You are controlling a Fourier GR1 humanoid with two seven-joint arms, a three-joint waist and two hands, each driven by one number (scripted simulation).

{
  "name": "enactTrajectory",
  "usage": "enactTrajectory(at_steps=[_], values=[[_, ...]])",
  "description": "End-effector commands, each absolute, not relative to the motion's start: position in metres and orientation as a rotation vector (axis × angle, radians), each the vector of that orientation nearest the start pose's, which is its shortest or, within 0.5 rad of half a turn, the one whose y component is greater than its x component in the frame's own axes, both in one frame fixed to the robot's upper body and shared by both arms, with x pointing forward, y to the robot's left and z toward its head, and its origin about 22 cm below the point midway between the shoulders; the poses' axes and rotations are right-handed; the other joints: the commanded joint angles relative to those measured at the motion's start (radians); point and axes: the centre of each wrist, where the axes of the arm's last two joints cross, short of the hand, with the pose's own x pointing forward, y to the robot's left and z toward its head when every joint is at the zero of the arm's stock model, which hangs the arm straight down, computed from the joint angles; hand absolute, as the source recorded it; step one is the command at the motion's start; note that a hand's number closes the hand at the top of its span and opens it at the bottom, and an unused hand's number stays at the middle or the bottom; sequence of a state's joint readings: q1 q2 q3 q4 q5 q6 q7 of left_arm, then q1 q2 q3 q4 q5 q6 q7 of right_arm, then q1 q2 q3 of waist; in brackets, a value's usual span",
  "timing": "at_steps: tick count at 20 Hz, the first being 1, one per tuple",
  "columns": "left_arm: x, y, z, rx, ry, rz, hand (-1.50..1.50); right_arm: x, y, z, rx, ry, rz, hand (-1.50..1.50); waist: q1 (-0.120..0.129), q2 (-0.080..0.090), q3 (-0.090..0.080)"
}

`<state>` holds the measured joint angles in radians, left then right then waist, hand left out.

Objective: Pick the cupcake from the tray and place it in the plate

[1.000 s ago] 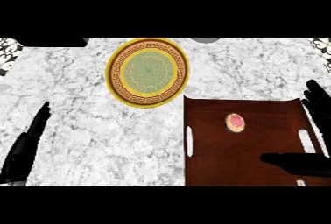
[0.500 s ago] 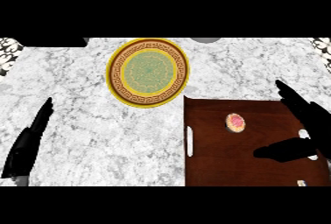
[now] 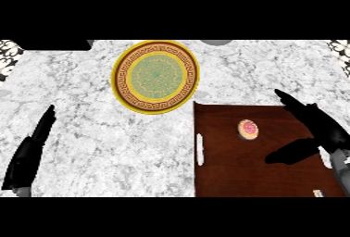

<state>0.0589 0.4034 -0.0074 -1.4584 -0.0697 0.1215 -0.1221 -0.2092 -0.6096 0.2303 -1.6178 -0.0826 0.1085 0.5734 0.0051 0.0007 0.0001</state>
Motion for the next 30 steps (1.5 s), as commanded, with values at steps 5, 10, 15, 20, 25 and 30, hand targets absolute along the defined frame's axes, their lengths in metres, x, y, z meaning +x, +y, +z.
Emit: enactTrajectory(at_steps=[5, 10, 15, 20, 25, 30], values=[[0.223, 0.330, 0.003, 0.463, -1.507, -0.293, 0.00, 0.300, -0.274, 0.093, -0.246, -1.083, 0.685, -1.50, -0.001, -0.001, 0.000], [0.215, 0.329, 0.011, 0.475, -1.522, -0.293, 0.00, 0.290, -0.272, 0.058, -0.240, -1.033, 0.713, -1.50, -0.002, -0.001, 0.000], [0.226, 0.322, -0.002, 0.467, -1.511, -0.311, 0.00, 0.307, -0.251, 0.029, -0.255, -1.026, 0.705, -1.50, -0.001, 0.000, 0.000], [0.228, 0.352, -0.019, 0.469, -1.513, -0.274, 0.00, 0.312, -0.255, 0.015, -0.237, -1.033, 0.707, -1.50, -0.003, 0.001, 0.000], [0.210, 0.347, 0.015, 0.475, -1.511, -0.296, 0.00, 0.295, -0.245, 0.014, -0.204, -1.109, 0.671, 1.50, -0.002, -0.002, 0.000], [0.206, 0.335, -0.016, 0.471, -1.515, -0.298, 0.00, 0.301, -0.254, 0.030, -0.242, -1.128, 0.703, 1.50, -0.004, -0.001, 0.000]])
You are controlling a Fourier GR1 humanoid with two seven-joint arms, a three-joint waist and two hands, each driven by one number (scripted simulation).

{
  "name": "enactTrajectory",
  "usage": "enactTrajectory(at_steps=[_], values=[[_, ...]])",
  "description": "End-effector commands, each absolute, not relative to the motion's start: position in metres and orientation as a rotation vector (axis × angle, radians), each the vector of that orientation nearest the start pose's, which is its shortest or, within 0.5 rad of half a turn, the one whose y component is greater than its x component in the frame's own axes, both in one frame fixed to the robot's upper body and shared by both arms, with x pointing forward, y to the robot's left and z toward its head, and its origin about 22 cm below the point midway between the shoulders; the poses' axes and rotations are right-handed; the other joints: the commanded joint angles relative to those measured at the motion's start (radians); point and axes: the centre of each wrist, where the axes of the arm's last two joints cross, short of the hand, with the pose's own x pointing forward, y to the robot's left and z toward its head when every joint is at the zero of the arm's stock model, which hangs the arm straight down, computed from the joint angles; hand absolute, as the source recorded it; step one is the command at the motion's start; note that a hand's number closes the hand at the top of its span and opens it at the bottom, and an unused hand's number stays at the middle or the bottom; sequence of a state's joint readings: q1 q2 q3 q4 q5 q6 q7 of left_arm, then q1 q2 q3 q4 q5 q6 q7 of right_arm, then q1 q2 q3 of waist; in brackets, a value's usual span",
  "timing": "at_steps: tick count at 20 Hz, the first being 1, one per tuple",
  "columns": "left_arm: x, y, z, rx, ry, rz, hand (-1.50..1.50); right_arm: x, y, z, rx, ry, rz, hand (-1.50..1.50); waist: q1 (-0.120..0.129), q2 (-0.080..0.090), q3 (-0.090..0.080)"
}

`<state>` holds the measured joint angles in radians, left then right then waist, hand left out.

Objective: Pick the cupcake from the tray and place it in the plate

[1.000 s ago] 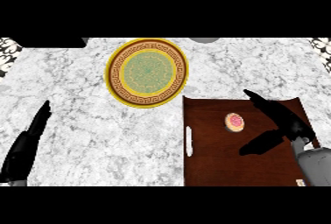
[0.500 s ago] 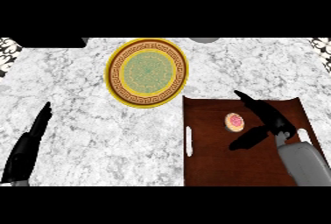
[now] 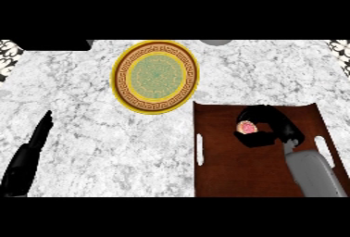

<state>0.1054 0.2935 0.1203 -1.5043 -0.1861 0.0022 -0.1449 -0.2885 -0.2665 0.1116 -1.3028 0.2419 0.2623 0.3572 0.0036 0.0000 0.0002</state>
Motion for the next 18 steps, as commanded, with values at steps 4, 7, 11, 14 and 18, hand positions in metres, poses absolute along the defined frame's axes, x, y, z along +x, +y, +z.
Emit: enactTrajectory(at_steps=[4, 7, 11, 14, 18], values=[[0.229, 0.340, -0.006, 0.469, -1.520, -0.302, 0.00, 0.332, -0.265, 0.017, -0.424, -1.090, 0.810, 1.50, 0.008, 0.004, 0.000], [0.232, 0.334, -0.006, 0.437, -1.545, -0.314, 0.00, 0.361, -0.318, 0.069, -0.682, -0.999, 0.909, 1.50, 0.033, 0.015, 0.000], [0.225, 0.333, -0.005, 0.447, -1.541, -0.333, 0.00, 0.381, -0.326, 0.065, -0.868, -0.983, 0.946, 1.50, 0.054, 0.017, 0.002], [0.222, 0.332, -0.005, 0.438, -1.528, -0.323, 0.00, 0.394, -0.313, 0.069, -1.006, -1.065, 0.908, 1.50, 0.044, 0.012, 0.002], [0.231, 0.332, -0.008, 0.461, -1.507, -0.318, 0.00, 0.402, -0.313, 0.077, -1.085, -1.204, 0.837, 1.50, 0.019, 0.007, 0.001]])
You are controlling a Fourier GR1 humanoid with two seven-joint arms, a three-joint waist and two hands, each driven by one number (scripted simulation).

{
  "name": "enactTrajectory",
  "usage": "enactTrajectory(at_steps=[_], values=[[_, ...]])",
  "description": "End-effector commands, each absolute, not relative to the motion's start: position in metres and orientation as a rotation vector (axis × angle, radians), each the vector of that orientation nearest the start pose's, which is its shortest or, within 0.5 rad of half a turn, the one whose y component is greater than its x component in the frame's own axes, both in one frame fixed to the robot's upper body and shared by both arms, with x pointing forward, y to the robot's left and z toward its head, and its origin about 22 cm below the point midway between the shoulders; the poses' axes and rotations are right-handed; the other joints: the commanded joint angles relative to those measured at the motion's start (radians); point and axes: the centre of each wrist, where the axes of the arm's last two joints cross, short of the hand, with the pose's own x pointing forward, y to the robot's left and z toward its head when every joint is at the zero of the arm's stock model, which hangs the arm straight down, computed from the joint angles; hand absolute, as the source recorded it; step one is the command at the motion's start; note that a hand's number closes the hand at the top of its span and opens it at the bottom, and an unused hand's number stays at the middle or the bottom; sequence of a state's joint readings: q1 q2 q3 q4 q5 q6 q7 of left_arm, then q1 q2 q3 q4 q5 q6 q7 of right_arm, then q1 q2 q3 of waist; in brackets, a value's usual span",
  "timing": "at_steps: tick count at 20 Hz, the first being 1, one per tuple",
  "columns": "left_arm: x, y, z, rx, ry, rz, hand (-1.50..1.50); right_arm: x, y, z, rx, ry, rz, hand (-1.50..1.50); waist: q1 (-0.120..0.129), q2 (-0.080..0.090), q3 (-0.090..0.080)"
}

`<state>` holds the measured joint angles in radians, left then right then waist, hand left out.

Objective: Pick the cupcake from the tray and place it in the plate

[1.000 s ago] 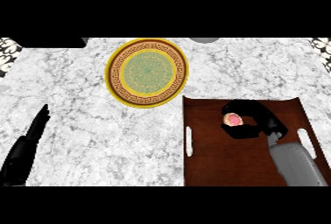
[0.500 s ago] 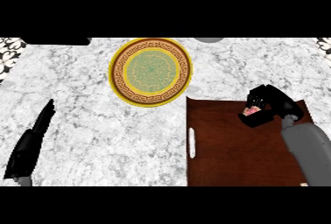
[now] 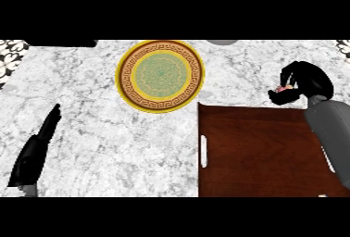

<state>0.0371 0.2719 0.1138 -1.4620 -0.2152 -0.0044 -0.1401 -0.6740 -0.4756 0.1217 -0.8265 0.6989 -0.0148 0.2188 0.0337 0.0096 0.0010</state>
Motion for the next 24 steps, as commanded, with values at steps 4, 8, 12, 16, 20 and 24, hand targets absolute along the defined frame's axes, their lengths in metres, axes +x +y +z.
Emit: enactTrajectory(at_steps=[4, 8, 12, 16, 20, 24], values=[[0.219, 0.326, -0.005, 0.459, -1.520, -0.319, 0.00, 0.409, -0.298, 0.113, -1.185, -1.392, 0.775, 1.50, -0.019, -0.009, 0.000], [0.203, 0.338, -0.014, 0.460, -1.503, -0.293, 0.00, 0.404, -0.283, 0.161, -1.159, -1.636, 0.792, 1.50, -0.033, -0.017, -0.001], [0.208, 0.334, -0.010, 0.469, -1.499, -0.292, 0.00, 0.390, -0.234, 0.182, -0.981, -1.792, 0.838, 1.50, -0.041, -0.019, -0.001], [0.210, 0.352, 0.000, 0.469, -1.523, -0.285, 0.00, 0.387, -0.195, 0.202, -0.862, -1.858, 0.838, 1.50, -0.032, -0.014, -0.002], [0.212, 0.335, -0.009, 0.455, -1.521, -0.298, 0.00, 0.391, -0.164, 0.202, -0.808, -1.859, 0.860, 1.50, -0.025, -0.010, -0.001], [0.210, 0.339, 0.002, 0.490, -1.510, -0.307, 0.00, 0.391, -0.105, 0.210, -0.766, -1.859, 0.843, 1.50, -0.018, -0.010, -0.001]])
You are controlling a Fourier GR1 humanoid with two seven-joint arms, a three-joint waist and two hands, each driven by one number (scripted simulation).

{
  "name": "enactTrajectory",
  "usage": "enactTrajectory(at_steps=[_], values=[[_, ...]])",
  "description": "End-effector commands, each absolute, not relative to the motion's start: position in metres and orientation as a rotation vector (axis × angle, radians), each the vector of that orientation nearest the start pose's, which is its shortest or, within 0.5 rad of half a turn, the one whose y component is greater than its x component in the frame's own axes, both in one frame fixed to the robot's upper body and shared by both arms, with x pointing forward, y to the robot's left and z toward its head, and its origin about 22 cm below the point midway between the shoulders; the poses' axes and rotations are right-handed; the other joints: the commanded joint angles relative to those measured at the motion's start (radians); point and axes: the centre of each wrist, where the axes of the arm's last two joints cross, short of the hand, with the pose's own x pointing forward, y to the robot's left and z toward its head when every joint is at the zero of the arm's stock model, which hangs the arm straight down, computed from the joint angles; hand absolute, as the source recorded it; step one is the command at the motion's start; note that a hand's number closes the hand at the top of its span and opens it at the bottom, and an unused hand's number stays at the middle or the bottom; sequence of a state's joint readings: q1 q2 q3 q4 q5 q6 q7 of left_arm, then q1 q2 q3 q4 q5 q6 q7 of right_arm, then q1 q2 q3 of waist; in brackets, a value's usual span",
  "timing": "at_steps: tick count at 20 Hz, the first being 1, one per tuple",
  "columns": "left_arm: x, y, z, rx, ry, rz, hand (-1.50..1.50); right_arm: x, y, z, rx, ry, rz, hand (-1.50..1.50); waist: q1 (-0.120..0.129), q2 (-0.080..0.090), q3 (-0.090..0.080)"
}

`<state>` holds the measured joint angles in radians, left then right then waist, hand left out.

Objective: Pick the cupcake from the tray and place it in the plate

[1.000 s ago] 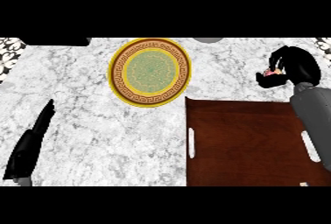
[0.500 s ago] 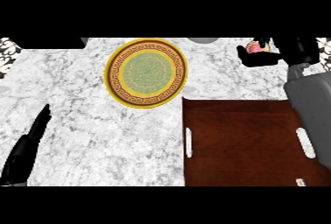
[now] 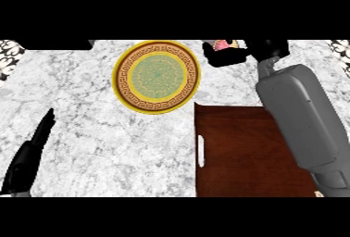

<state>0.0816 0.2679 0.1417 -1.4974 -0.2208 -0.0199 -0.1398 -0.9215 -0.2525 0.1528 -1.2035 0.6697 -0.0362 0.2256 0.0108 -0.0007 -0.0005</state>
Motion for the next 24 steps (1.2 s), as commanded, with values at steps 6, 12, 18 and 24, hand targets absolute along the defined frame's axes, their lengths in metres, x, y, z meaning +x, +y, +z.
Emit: enactTrajectory(at_steps=[6, 12, 18, 24], values=[[0.227, 0.339, 0.002, 0.449, -1.540, -0.315, 0.00, 0.417, -0.047, 0.208, -0.699, -1.769, 0.865, 1.50, 0.022, 0.009, 0.000], [0.227, 0.331, 0.014, 0.424, -1.535, -0.340, 0.00, 0.433, -0.026, 0.196, -0.665, -1.646, 0.937, 1.50, 0.043, 0.012, 0.000], [0.236, 0.327, 0.000, 0.405, -1.548, -0.356, 0.00, 0.440, -0.028, 0.162, -0.630, -1.575, 0.966, 1.50, 0.066, 0.021, -0.001], [0.255, 0.314, 0.013, 0.406, -1.576, -0.363, 0.00, 0.444, -0.044, 0.134, -0.565, -1.468, 0.715, -1.50, 0.095, 0.029, -0.001]])
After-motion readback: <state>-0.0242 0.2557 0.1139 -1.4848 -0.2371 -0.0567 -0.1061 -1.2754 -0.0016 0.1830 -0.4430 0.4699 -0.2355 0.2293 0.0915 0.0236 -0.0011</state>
